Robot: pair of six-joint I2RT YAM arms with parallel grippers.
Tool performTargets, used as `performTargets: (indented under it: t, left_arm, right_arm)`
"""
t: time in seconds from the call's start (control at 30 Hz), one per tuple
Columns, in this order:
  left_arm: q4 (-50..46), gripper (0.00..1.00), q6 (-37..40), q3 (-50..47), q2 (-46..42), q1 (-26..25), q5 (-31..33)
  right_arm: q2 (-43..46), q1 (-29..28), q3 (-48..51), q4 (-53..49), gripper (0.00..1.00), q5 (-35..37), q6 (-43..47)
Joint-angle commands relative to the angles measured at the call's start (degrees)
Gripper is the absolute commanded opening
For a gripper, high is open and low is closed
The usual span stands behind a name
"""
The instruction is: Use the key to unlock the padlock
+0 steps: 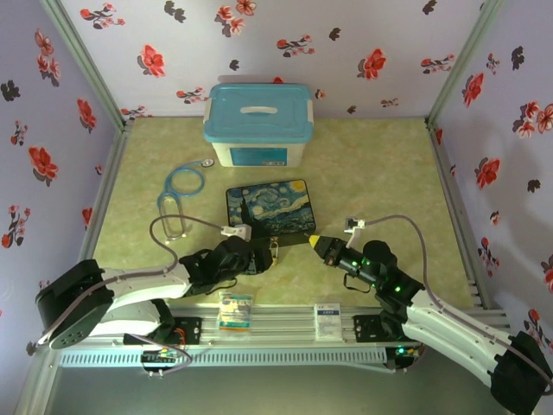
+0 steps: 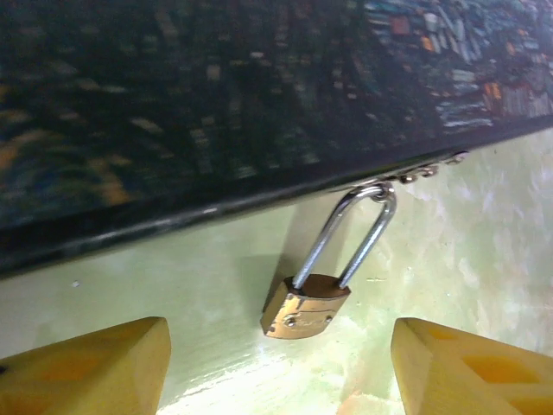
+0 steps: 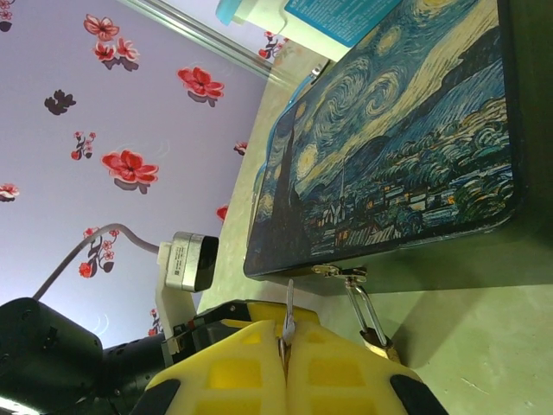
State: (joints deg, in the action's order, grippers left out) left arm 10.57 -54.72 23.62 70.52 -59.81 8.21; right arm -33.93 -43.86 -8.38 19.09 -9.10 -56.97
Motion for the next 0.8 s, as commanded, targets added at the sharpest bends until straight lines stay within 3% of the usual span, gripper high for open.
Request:
performTargets:
  t: [0.0,0.3,0.4,0.5,0.67,0.77]
  left_arm:
    - [2.6,0.68,5.0,2.3,2.7,0.1,-1.3]
    - [2.4,0.64,8.2,5.5,9.7,-1.2,-2.2]
    - [1.9,0.59,8.6,6.6,11.8,-1.4,-1.9]
    - [2.3,0.47,7.4,7.0,14.0,-1.5,-1.9]
    - [0.4,0.49,5.8,8.4,16.8,-2.5,-0.9]
    - [1.4,0.44,4.8,8.2,18.5,-3.2,0.1]
  right_arm:
    - [0.8,0.3,1.2,-0.1,0.0,1.2,1.0]
    - [1.4,0.3,2.6,-0.4,0.0,1.7,0.7]
    - [1.4,0.3,3.0,-0.6,0.0,1.7,0.5]
    - [1.5,0.3,3.3,-1.1,0.0,2.0,0.4]
    - [1.5,0.3,3.4,-1.5,0.0,2.1,0.7]
    - [1.5,0.3,3.4,-1.7,0.0,2.4,0.9]
